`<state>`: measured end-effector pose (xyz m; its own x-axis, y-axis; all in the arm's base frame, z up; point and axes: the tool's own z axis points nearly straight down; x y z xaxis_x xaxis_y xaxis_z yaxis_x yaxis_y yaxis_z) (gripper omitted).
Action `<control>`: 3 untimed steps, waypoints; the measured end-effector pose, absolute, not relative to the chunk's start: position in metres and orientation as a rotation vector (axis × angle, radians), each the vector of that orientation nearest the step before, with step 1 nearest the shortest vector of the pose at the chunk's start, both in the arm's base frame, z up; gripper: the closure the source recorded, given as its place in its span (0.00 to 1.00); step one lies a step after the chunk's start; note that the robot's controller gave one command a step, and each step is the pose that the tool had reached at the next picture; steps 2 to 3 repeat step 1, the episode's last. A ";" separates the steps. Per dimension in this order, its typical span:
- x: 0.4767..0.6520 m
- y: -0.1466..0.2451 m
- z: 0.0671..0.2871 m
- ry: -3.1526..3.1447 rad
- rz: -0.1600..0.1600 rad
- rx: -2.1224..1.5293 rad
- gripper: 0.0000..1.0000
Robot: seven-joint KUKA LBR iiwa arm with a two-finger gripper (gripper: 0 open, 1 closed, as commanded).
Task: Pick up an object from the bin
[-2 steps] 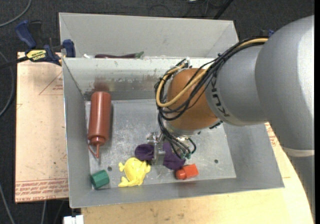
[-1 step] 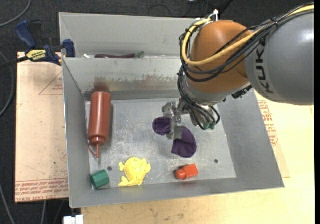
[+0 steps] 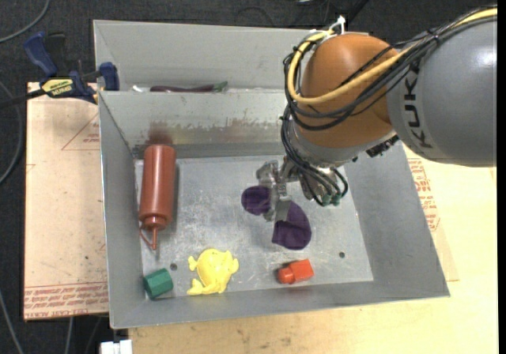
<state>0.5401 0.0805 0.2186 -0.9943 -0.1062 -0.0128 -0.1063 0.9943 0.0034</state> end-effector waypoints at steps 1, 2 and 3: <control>0.576 0.106 0.247 3.077 0.006 -0.518 1.00; 0.576 0.106 0.247 3.077 0.006 -0.518 1.00; 0.576 0.106 0.247 3.077 0.006 -0.518 1.00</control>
Offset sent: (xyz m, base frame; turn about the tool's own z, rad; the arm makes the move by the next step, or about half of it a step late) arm 0.0000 0.0000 0.0000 0.0000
